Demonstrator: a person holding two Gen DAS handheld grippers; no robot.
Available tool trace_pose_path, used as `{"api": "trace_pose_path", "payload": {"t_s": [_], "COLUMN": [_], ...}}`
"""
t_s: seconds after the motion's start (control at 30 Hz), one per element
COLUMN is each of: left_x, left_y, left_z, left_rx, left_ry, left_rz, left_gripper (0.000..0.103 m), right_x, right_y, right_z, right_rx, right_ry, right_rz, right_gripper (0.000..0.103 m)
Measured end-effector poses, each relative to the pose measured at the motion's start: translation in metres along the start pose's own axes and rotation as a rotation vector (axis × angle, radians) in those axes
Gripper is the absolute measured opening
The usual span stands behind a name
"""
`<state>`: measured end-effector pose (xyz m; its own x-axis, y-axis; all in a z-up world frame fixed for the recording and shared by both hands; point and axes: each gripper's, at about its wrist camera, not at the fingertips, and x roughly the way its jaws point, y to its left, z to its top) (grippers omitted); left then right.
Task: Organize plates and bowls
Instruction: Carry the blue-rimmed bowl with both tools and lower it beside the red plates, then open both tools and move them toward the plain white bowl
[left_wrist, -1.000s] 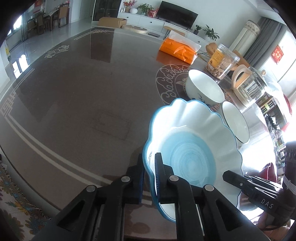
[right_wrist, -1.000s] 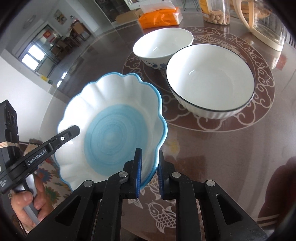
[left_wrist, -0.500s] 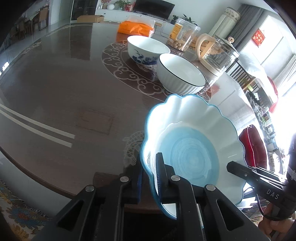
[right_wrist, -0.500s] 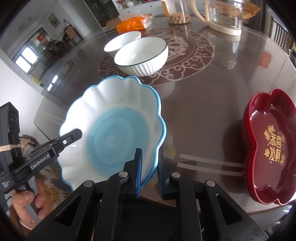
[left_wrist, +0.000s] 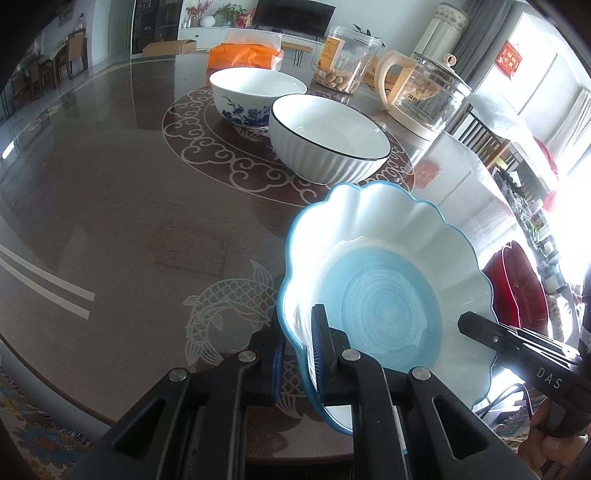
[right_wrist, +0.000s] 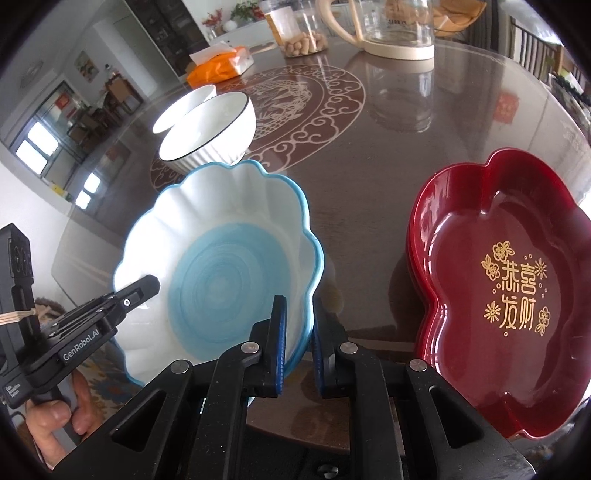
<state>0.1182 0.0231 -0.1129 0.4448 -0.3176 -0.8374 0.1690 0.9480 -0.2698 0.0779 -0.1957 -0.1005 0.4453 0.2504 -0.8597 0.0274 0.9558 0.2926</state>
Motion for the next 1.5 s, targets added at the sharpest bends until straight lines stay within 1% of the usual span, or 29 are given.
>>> {"api": "trace_pose_path", "payload": {"t_s": [0.17,0.37,0.47,0.5,0.57,0.6,0.63,0.67,0.7,0.73,0.8,0.9,0.93,1.0,1.03,1.07,1.13,1.17,1.23,1.37,1.43,1.5], "left_x": [0.005,0.009,0.008,0.007,0.004,0.002,-0.002,-0.007,-0.013,-0.021,-0.037,-0.058,-0.064,-0.072,-0.075,-0.078,-0.082,-0.084,-0.085,-0.085,-0.082,-0.081], "left_y": [-0.007,-0.011,-0.008,-0.007,-0.003,-0.001,0.002,0.007,0.011,0.016,0.024,0.033,0.035,0.04,0.041,0.043,0.046,0.048,0.052,0.059,0.063,0.067], "left_z": [0.003,0.003,0.003,0.002,0.001,0.001,0.0,-0.002,-0.004,-0.006,-0.01,-0.015,-0.016,-0.016,-0.015,-0.015,-0.012,-0.011,-0.01,-0.008,-0.005,0.001], "left_rx": [0.005,-0.001,-0.004,-0.009,-0.023,-0.032,-0.044,-0.058,-0.071,-0.082,-0.09,-0.068,-0.06,-0.048,-0.042,-0.037,-0.031,-0.033,-0.042,-0.063,-0.072,-0.088], "left_ry": [-0.022,-0.036,-0.041,-0.045,-0.045,-0.049,-0.055,-0.067,-0.085,-0.106,-0.147,-0.195,-0.203,-0.208,-0.206,-0.203,-0.201,-0.2,-0.194,-0.164,-0.139,-0.119], "left_rz": [0.022,0.025,0.013,0.012,0.014,0.012,0.012,0.016,0.024,0.037,0.075,0.145,0.162,0.192,0.2,0.207,0.221,0.225,0.225,0.213,0.193,0.17], "left_gripper": [0.012,0.013,0.015,0.018,0.026,0.035,0.047,0.054,0.066,0.074,0.081,0.083,0.085,0.087,0.087,0.087,0.087,0.087,0.087,0.087,0.087,0.087], "right_x": [0.001,0.0,-0.001,-0.001,-0.007,-0.011,-0.016,-0.021,-0.025,-0.029,-0.035,-0.051,-0.056,-0.068,-0.072,-0.074,-0.074,-0.072,-0.075,-0.092,-0.104,-0.114], "right_y": [-0.006,-0.013,-0.014,-0.012,-0.01,-0.009,-0.008,-0.008,-0.008,-0.007,-0.006,0.0,0.003,0.012,0.018,0.023,0.033,0.036,0.042,0.05,0.055,0.061], "right_z": [0.006,0.011,0.013,0.013,0.013,0.013,0.015,0.015,0.016,0.016,0.016,0.011,0.01,0.008,0.008,0.008,0.01,0.01,0.011,0.015,0.018,0.023], "right_rx": [0.008,-0.008,-0.022,-0.034,-0.049,-0.054,-0.054,-0.052,-0.048,-0.043,-0.026,-0.029,-0.041,-0.081,-0.109,-0.139,-0.21,-0.241,-0.285,-0.329,-0.344,-0.352], "right_ry": [-0.021,-0.041,-0.042,-0.039,-0.056,-0.071,-0.084,-0.099,-0.11,-0.113,-0.118,-0.15,-0.168,-0.198,-0.203,-0.198,-0.156,-0.136,-0.123,-0.15,-0.183,-0.211], "right_rz": [0.012,0.023,0.025,0.024,0.024,0.035,0.037,0.039,0.041,0.048,0.063,0.074,0.065,0.043,0.026,0.007,-0.046,-0.075,-0.107,-0.127,-0.122,-0.079], "right_gripper": [0.014,0.014,0.014,0.016,0.023,0.029,0.047,0.059,0.06,0.06,0.06,0.06,0.06,0.06,0.062,0.064,0.064,0.064,0.064,0.064,0.064,0.064]}}
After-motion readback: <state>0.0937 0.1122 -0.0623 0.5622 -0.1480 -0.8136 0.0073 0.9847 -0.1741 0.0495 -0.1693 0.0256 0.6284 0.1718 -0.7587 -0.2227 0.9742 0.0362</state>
